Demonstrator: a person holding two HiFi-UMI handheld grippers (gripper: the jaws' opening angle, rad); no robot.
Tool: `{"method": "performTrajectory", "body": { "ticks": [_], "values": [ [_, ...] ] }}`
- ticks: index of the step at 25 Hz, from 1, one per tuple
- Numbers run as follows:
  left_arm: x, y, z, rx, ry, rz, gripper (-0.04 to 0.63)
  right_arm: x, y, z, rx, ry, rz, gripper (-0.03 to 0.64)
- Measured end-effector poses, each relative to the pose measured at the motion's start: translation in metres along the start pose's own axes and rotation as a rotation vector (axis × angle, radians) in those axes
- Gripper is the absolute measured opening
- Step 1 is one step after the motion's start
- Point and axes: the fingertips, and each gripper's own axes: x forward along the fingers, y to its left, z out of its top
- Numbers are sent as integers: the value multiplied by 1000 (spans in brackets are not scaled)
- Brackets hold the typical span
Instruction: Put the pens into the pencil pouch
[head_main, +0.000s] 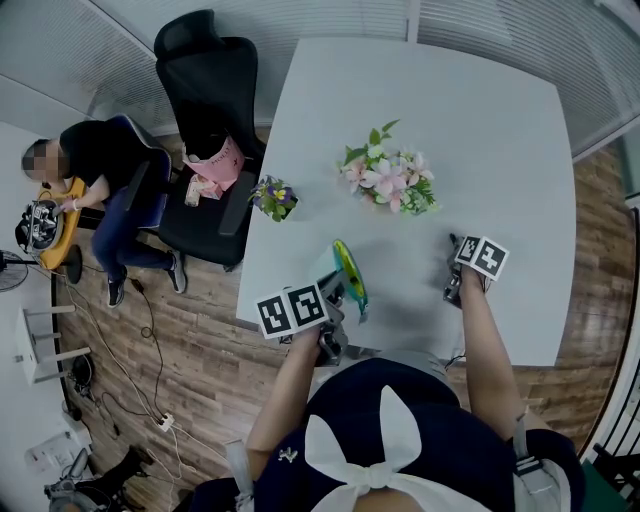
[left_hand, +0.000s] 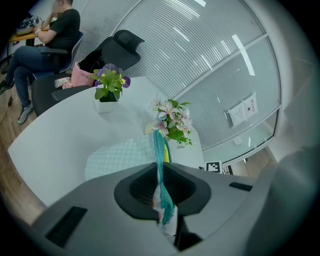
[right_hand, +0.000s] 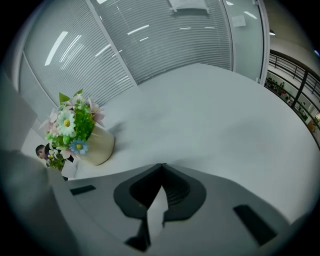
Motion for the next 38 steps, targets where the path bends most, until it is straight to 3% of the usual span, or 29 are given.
{"method": "performTrajectory", "body": {
  "ticks": [2, 4, 8, 11, 18, 38],
  "values": [
    [-1, 0, -1, 1, 0, 0, 49, -1, 6, 2, -58, 0, 27, 18],
    [-2, 0, -2, 3, -1, 0, 49, 0, 14, 1, -169, 13, 49, 131],
    [-3, 1, -4, 4, -3, 2, 49, 8, 17, -4, -411, 62, 3, 140],
    [-4, 1, -4, 4, -5, 6, 49, 15, 13, -7, -484, 100, -23, 118],
    [-7, 2, -3, -1, -11, 9, 49, 13, 16, -8, -482, 114, 4, 74],
    [-14, 6, -3, 19, -13, -15, 49, -63, 50, 3, -401, -49, 133, 69]
  ]
}}
